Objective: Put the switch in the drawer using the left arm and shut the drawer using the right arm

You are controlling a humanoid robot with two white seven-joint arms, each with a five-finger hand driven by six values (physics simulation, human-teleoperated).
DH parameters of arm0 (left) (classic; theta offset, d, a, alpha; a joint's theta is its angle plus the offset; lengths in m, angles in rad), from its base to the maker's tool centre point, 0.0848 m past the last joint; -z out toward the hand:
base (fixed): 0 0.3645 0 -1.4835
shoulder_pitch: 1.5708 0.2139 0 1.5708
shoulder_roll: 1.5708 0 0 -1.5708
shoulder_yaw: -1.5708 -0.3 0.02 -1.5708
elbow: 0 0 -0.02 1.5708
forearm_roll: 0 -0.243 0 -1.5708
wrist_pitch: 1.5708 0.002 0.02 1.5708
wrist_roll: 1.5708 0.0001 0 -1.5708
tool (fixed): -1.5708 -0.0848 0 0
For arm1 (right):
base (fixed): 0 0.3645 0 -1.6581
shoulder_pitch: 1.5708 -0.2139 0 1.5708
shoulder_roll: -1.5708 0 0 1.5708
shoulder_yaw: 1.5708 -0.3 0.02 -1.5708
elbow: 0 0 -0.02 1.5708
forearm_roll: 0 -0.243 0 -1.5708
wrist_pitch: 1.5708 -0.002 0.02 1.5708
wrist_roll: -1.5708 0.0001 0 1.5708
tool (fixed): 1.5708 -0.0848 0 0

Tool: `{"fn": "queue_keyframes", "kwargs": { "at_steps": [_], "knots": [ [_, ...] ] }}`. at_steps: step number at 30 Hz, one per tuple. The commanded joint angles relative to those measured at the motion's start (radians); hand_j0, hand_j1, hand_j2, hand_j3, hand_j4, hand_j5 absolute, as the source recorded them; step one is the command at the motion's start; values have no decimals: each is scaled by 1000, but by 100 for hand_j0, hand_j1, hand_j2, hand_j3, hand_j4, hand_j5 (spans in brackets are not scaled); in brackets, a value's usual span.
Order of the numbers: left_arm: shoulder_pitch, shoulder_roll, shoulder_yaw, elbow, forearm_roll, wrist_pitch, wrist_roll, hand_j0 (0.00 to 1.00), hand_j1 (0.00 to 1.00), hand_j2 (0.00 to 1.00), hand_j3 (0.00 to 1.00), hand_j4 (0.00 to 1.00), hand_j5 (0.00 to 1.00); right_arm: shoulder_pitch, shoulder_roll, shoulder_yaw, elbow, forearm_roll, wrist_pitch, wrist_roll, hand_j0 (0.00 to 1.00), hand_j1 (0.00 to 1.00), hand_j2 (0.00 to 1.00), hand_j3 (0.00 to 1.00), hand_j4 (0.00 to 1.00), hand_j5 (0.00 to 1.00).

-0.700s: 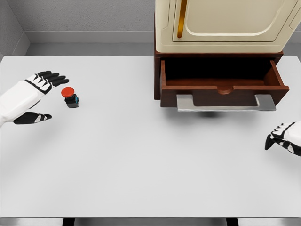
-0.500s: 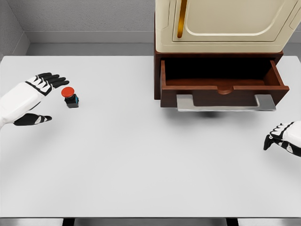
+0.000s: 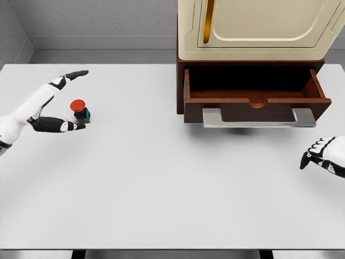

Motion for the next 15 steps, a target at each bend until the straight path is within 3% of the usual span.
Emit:
{"fn": "queue_keyframes", "kwargs": {
  "at_steps": [1,3,9,15],
  "knots": [
    [2,-1,-30,17,69,139,-124,100,100,100,100,100,100,0,-1,0,-6,-2,0,0,39,39,39,39,39,39],
    [11,0,-27,19,176,156,-128,100,100,100,100,100,100,0,-1,0,-4,-2,0,0,39,39,39,39,39,39],
    [8,0,34,69,342,158,-128,100,100,100,100,100,100,0,-6,1,-4,-1,0,0,40,40,40,40,40,40],
    [-44,-54,37,177,356,323,-128,100,100,100,100,100,100,2,-6,0,-7,7,0,0,44,44,44,44,44,44]
  ]
}}
